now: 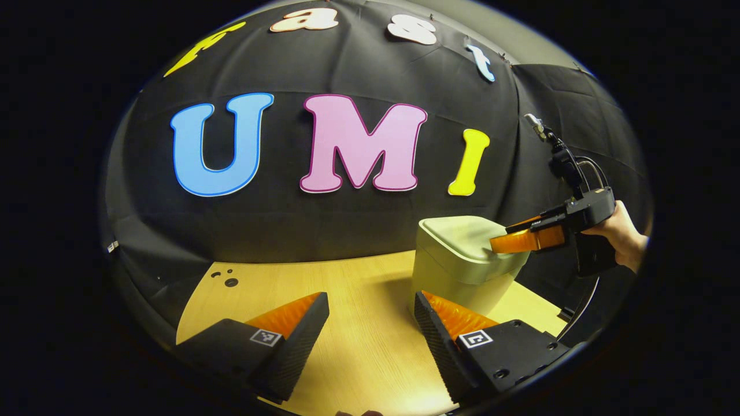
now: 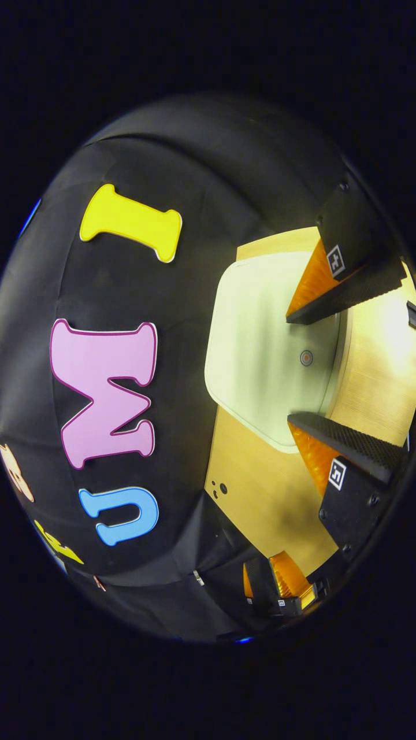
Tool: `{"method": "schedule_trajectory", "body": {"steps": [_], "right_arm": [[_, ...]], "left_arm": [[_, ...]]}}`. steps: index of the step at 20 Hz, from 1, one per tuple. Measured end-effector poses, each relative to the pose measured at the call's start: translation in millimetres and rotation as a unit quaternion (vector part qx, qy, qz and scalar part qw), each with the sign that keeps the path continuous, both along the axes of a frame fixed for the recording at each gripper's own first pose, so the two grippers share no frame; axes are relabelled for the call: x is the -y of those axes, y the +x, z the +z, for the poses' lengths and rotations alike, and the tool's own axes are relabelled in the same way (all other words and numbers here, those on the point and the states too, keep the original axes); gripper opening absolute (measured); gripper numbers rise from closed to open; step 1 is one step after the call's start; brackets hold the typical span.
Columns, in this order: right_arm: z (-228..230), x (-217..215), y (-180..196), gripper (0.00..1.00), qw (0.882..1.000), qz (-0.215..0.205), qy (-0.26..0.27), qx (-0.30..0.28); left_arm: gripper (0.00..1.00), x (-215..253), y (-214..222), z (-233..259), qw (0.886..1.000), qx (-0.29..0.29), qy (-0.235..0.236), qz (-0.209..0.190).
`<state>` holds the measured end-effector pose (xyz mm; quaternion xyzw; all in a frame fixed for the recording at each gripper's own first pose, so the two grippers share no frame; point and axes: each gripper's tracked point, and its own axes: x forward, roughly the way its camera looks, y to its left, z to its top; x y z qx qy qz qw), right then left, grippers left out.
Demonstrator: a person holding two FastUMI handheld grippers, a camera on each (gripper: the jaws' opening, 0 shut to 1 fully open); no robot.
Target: Press the lid of the desktop garbage bin to open it, pick up the crumpled paper on the desktop and throw it into the bin, then pick up the pop can on the desktop and drop it into the bin, and finally close the garbage bin lid.
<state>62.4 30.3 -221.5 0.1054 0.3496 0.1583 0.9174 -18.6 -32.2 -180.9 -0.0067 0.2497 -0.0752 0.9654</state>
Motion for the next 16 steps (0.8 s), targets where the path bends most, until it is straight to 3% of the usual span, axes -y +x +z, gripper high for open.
{"method": "schedule_trajectory", "body": {"steps": [4,7,16], "right_arm": [[10,-2,-3,0.96,1.000,0.000,0.006,0.015],[35,-7,-4,0.97,0.998,-0.009,0.046,0.043],[88,-25,-45,0.96,0.993,0.002,0.057,0.102]], "left_arm": [[0.95,-1,2,0,1.000,0.000,0.002,0.002],[0.95,-1,4,2,1.000,0.002,0.004,0.002],[0.95,5,6,13,1.000,0.018,0.006,-0.007]]}}
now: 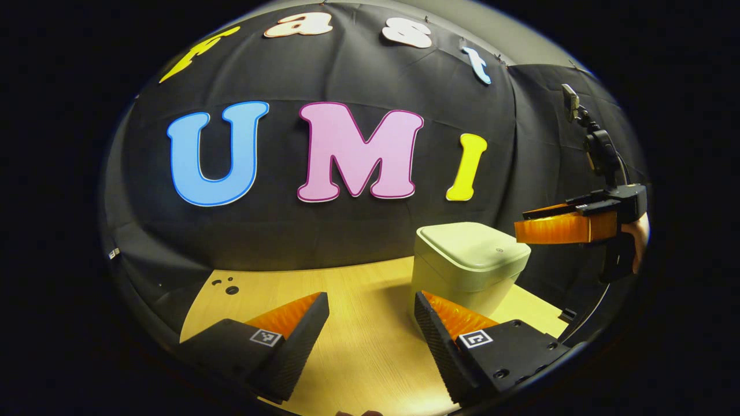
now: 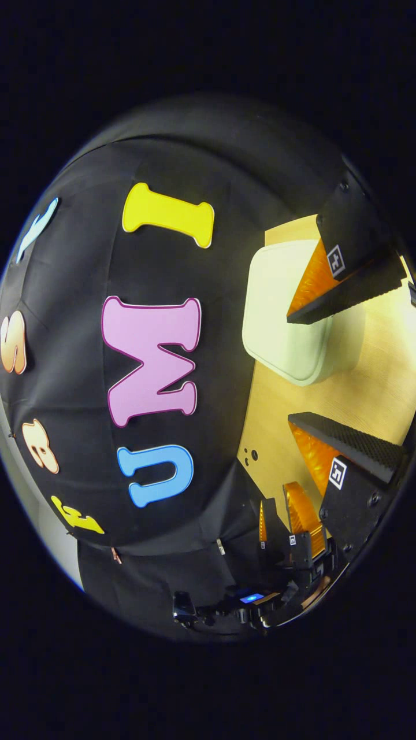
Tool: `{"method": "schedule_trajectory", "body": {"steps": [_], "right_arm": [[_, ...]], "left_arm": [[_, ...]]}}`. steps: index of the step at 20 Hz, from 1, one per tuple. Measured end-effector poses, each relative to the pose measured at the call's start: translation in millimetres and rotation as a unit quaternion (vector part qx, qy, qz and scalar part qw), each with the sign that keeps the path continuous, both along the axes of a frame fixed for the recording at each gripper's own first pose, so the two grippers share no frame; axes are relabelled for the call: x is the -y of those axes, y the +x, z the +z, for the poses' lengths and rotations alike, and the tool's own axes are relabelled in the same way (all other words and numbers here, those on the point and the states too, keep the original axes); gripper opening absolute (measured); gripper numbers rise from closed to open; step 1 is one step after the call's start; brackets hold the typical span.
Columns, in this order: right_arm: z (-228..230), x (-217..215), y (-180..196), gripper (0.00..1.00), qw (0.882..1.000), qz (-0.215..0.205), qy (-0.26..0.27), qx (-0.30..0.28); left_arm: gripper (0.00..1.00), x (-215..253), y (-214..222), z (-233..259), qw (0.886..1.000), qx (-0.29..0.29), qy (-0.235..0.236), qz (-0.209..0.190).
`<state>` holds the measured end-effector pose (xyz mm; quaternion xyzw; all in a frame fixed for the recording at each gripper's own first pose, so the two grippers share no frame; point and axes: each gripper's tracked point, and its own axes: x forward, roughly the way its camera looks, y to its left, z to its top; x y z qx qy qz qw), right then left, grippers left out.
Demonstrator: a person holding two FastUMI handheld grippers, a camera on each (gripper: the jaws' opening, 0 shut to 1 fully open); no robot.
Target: Press the lid of the desktop garbage bin to open it, pick up the crumpled paper on the desktop and throw it into the bin, then pick up the pop can on the desktop and drop it into the bin, and finally close the garbage bin lid.
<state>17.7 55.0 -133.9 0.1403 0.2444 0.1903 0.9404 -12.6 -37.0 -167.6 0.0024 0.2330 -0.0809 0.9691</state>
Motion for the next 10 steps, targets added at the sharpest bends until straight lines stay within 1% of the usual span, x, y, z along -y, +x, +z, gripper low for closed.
{"method": "schedule_trajectory", "body": {"steps": [5,10], "right_arm": [[4,-31,-28,0.96,1.000,0.006,0.005,0.006],[3,-53,-50,0.96,1.000,0.009,-0.003,0.004]], "left_arm": [[0.95,-1,-9,8,1.000,0.010,-0.005,-0.016],[0.95,-6,-22,14,0.999,0.016,-0.006,-0.027]]}}
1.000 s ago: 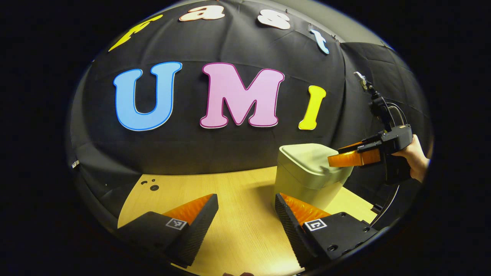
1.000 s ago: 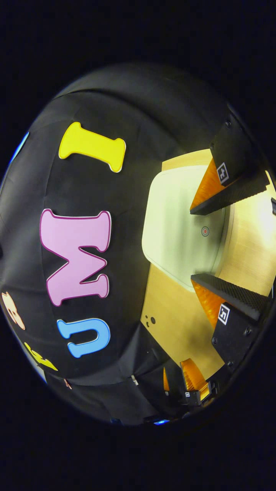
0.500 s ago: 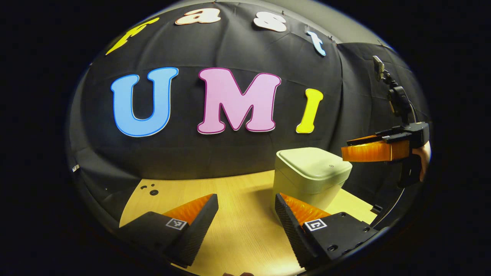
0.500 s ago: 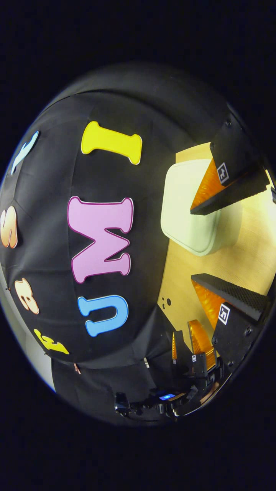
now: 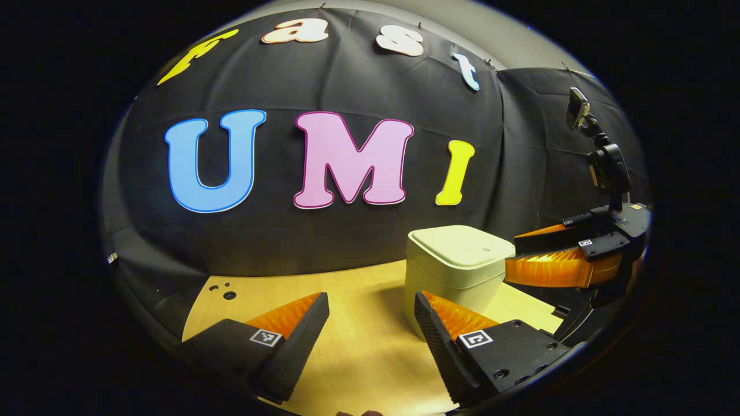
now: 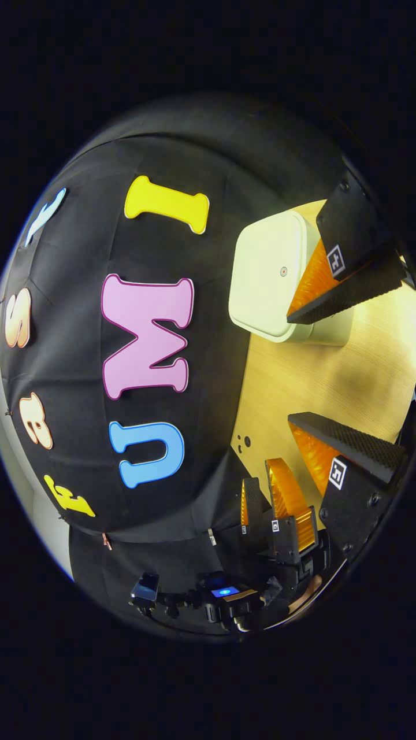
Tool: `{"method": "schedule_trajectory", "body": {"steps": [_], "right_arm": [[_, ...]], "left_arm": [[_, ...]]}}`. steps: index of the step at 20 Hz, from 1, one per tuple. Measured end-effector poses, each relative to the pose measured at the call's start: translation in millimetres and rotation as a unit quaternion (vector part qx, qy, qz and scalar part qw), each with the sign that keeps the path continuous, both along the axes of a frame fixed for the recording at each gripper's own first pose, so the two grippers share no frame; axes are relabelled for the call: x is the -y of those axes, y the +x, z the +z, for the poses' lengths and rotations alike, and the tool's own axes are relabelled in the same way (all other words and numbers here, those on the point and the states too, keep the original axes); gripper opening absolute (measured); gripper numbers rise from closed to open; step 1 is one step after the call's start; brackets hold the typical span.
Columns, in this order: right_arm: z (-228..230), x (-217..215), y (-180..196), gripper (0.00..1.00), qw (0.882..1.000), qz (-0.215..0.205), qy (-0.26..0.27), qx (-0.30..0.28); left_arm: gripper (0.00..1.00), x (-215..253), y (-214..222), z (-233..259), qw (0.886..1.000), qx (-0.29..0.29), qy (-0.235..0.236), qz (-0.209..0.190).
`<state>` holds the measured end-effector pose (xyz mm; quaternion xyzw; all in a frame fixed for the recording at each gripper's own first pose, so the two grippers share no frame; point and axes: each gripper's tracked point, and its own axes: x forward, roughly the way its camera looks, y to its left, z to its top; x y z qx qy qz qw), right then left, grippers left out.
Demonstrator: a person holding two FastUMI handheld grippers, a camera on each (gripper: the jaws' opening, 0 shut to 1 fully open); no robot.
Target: Press the lid of the desktop garbage bin to open it, pick up the crumpled paper on the desktop and throw it into the bin, then pick up the pop can on the desktop and drop it into the bin, and finally close the garbage bin lid.
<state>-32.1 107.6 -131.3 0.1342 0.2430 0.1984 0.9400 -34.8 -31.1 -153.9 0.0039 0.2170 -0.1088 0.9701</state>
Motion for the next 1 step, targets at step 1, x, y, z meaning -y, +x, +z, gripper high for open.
{"method": "schedule_trajectory", "body": {"steps": [1], "right_arm": [[-1.2,-4.4,-5.0,0.96,1.000,0.002,0.000,-0.003]], "left_arm": [[0.95,-2.1,-2.3,0.3,1.000,0.000,-0.001,0.001]]}}
